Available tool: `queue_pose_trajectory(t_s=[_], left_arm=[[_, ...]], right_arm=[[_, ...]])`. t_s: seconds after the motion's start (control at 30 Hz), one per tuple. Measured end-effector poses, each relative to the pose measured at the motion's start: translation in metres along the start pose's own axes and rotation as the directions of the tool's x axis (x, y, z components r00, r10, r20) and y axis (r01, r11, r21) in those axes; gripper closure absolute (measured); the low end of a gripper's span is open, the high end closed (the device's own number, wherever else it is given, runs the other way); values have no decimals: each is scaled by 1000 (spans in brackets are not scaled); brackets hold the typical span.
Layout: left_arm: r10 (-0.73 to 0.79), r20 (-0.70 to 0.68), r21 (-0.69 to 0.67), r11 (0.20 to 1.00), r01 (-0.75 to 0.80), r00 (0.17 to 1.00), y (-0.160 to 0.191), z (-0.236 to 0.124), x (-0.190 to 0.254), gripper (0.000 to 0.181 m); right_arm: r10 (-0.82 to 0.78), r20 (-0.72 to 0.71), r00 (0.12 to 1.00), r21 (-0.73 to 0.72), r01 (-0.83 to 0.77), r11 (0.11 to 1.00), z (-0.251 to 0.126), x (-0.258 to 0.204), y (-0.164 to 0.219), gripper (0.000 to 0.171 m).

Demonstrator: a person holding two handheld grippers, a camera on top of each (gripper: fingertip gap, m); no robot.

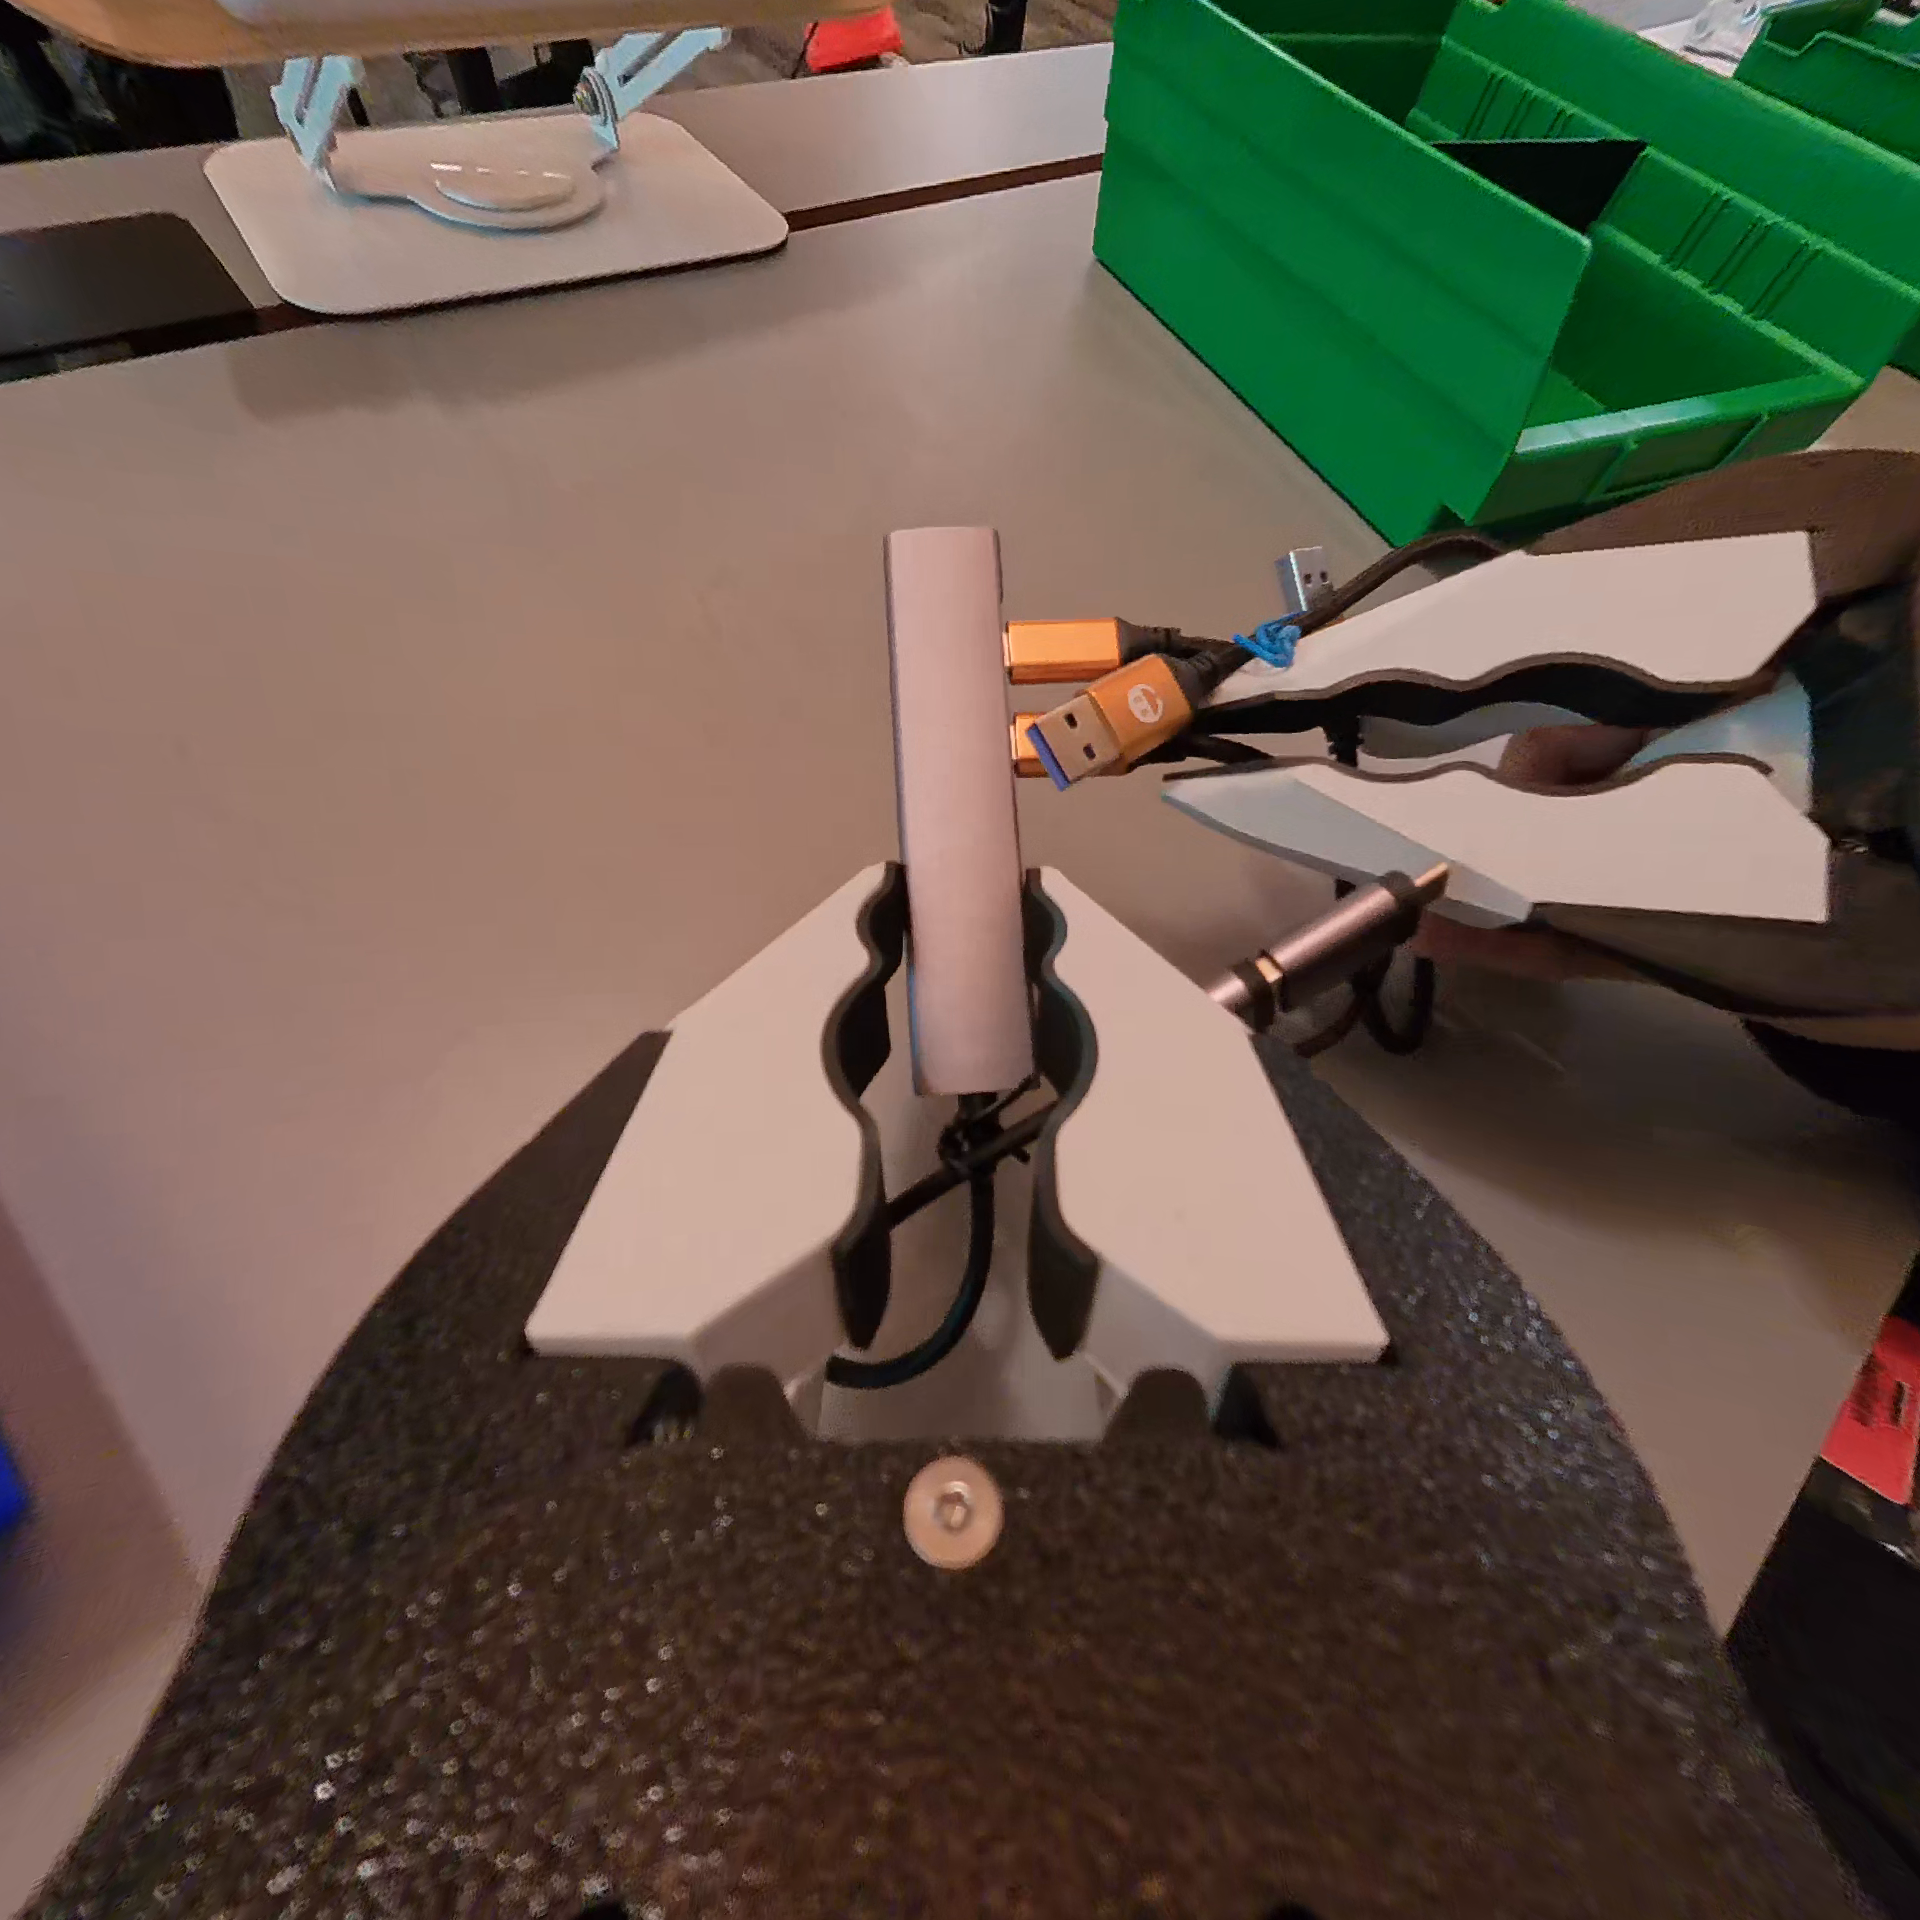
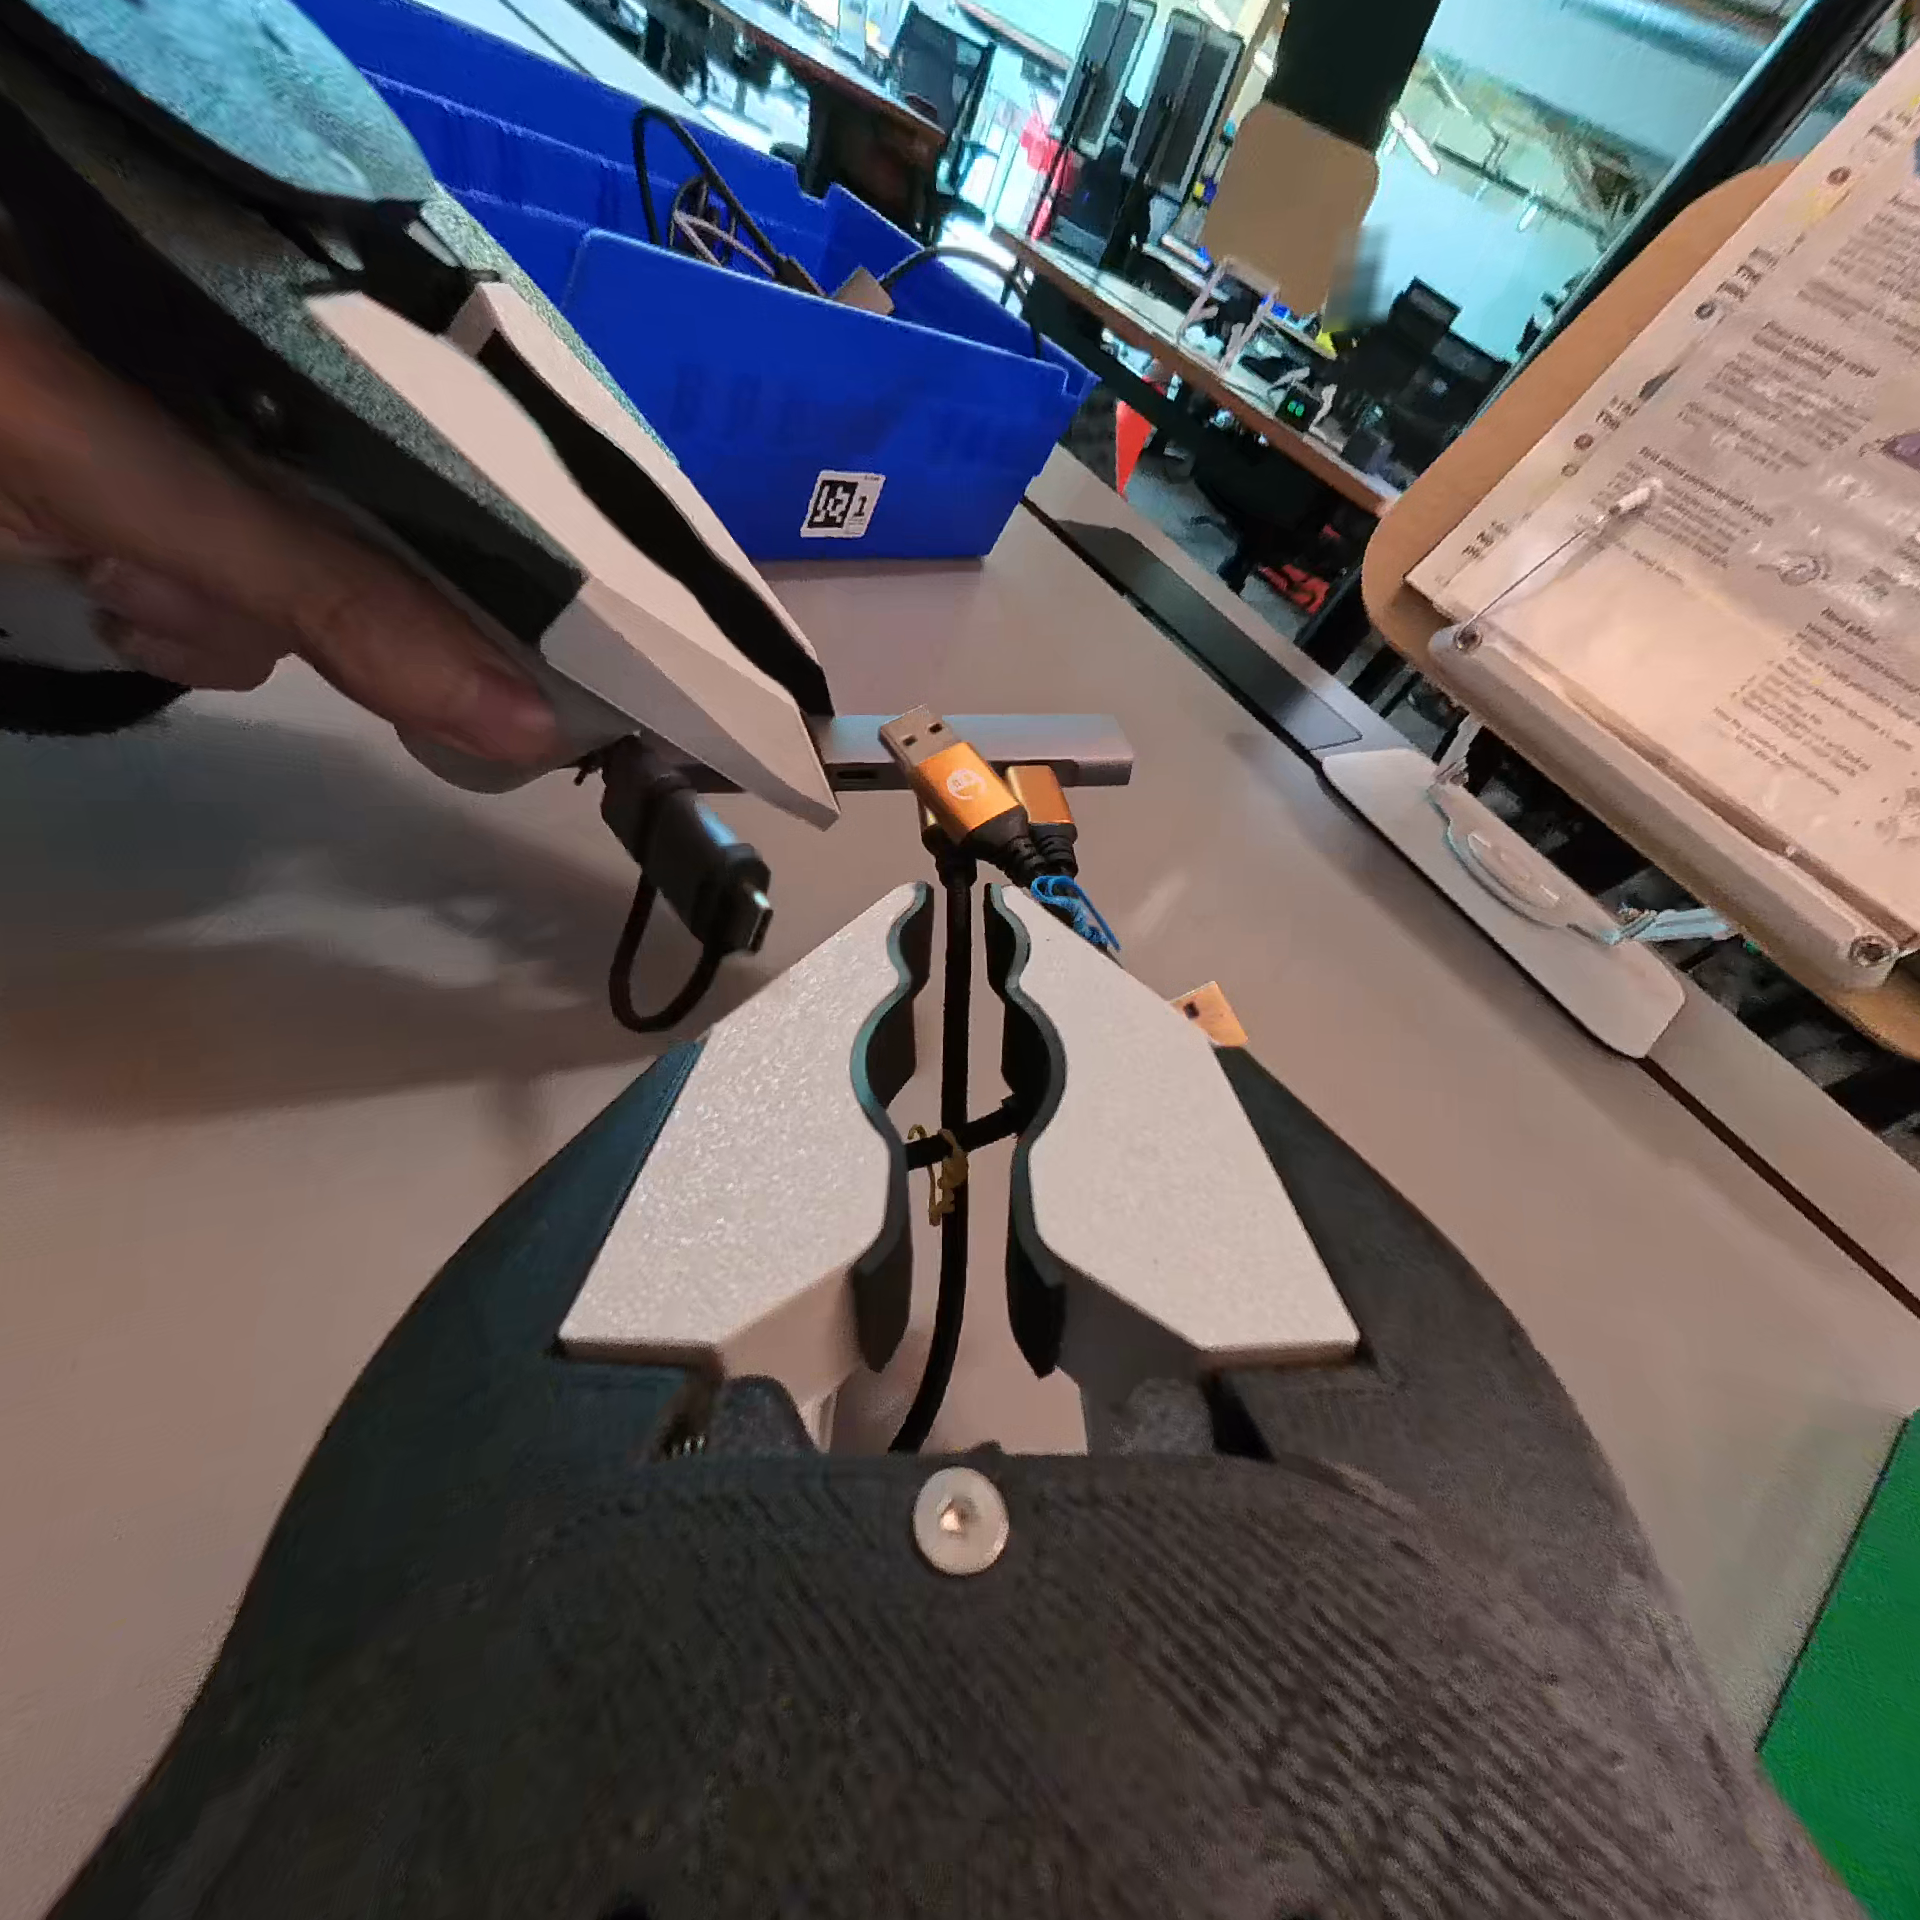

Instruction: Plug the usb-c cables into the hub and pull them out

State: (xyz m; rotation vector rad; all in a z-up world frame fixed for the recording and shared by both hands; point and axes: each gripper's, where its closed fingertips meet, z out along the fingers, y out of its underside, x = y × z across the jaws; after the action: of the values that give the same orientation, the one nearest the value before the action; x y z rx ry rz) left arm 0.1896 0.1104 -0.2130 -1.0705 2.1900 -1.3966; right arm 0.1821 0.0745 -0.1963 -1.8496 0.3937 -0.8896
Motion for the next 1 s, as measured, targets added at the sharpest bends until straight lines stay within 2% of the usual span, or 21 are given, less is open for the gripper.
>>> queue_pose_trajectory(t_s=[0.27,0.4,0.53,0.73,1.0], left_arm=[[-55,-50,-29,998,53,997,3,-2,1,161],[-40,-41,-26,999,39,998,2,-2,2,161],[-37,-26,-1,999,37,999,-3,-4,1,161],[-39,-23,0,999,39,999,-5,-5,4,161],[-36,-23,-7,999,36,999,-7,-7,6,160]], right_arm=[[-90,22,996,90,87,992,0,-5,-4,161],[-48,18,999,110,46,993,-2,-3,-8,164],[64,58,996,112,-70,991,-3,-3,-12,163],[98,18,995,137,-99,986,-6,1,-20,164],[-5,-13,1000,151,7,989,-7,1,-23,165]])
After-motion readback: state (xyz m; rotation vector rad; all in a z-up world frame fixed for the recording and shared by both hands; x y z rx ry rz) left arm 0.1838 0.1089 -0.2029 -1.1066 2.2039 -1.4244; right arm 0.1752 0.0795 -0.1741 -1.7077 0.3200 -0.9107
